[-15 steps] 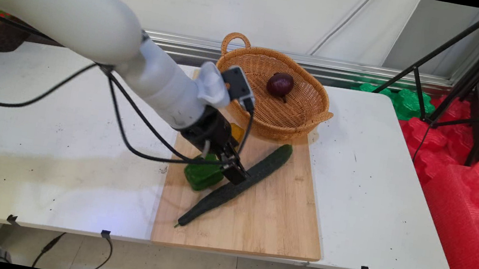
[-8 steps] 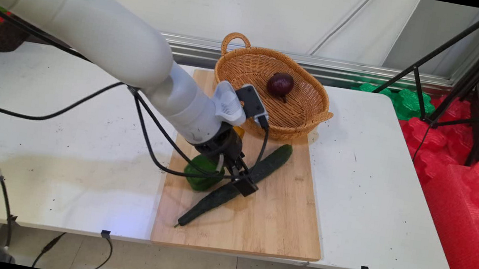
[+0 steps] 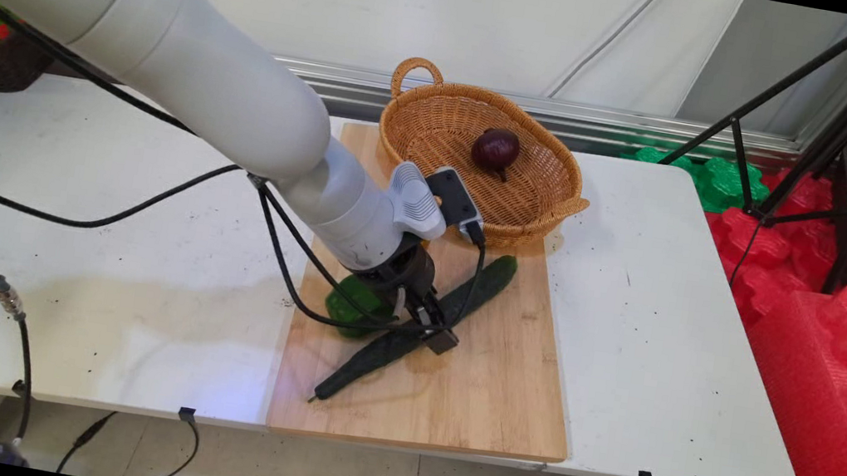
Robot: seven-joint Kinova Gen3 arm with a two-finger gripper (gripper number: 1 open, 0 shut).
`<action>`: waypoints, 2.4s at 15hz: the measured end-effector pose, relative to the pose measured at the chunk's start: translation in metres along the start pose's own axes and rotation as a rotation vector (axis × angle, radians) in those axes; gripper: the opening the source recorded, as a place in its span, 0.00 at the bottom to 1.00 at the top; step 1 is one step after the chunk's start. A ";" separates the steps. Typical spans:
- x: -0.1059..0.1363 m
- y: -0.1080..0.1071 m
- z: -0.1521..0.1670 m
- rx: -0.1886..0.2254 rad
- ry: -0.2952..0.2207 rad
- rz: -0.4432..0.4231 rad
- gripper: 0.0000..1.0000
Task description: Pick up the cucumber from the cutting board, then place the picked object in the vegetable basket
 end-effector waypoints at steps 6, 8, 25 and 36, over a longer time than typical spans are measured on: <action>-0.001 0.002 0.004 0.012 -0.007 -0.002 0.00; -0.002 0.003 0.003 0.018 -0.007 -0.002 0.00; 0.042 0.024 -0.095 0.038 0.176 -0.092 0.00; 0.096 -0.025 -0.125 0.191 0.308 -0.243 0.00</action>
